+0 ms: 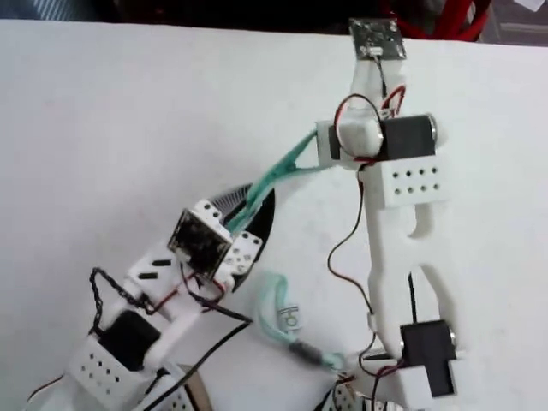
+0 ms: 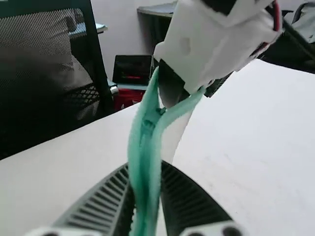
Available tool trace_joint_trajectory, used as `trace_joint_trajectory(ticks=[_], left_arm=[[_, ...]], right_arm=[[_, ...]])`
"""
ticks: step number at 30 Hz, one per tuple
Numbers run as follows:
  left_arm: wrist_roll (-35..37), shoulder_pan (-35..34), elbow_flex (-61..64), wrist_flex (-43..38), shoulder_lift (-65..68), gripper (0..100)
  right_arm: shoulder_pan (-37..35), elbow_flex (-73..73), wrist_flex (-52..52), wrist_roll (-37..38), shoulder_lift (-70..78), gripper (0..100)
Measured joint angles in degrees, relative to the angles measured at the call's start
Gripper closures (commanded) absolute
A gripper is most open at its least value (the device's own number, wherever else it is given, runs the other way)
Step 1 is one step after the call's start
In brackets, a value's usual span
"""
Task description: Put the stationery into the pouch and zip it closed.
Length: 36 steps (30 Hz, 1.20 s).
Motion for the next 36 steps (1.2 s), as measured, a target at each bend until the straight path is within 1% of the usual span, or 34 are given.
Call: trace_joint_trajectory(ticks=[3,6,10,14,20,27,36], left_arm=[[-0.18,0.0,1.76,-1.49,-0.88,98],[-0.09,-0.09,2.2,-2.73,-0.79,98],[-0.09,-0.53,2.2,-3.08,0.09,98],[-0.09,-0.53,2.73,-3.69,0.62,98],[-0.09,-0.53,5.01,-8.0,1.14,98],[-0.18,-0.79,5.1,-8.35,1.14,98],[-0.18,-0.53,5.1,-8.35,1.14,98]], right_arm=[[-3.08,-6.42,5.63,4.22,-4.13,78.4],[-5.36,-8.09,6.68,6.68,-8.97,78.4],[-11.43,-8.97,6.95,10.46,-10.9,78.6],[-14.42,-10.02,6.95,11.34,-10.81,78.7],[-20.92,-11.16,6.95,11.43,-12.48,78.7],[-20.84,-5.45,6.86,11.43,-10.73,78.7],[-19.96,-2.64,6.42,11.6,-12.48,78.7]])
